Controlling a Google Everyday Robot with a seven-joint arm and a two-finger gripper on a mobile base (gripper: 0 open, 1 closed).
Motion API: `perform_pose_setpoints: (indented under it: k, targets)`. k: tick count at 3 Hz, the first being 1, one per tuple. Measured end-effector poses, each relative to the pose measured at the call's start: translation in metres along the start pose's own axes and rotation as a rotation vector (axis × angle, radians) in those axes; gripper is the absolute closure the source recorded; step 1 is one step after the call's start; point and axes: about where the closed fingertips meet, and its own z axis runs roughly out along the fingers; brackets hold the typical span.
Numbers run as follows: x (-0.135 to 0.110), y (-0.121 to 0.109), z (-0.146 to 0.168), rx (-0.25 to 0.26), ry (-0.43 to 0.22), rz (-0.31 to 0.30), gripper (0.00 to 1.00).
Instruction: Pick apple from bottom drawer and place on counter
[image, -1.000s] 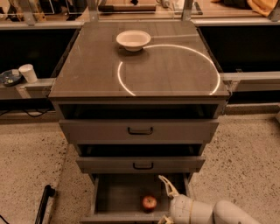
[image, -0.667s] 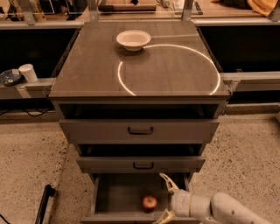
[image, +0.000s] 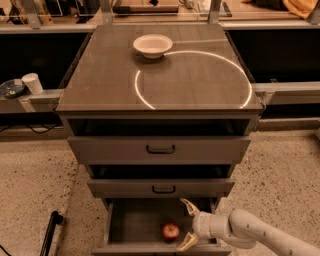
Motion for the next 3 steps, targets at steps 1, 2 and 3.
perform_pose_setpoints:
  k: [1, 2, 3]
  targets:
    - [0.032, -0.002, 0.020, -0.012, 0.034, 0.004, 0.18]
    - [0.072, 0.005, 0.037, -0.029, 0.044, 0.036, 0.15]
    - [0.094, 0.011, 0.044, -0.037, 0.047, 0.057, 0.15]
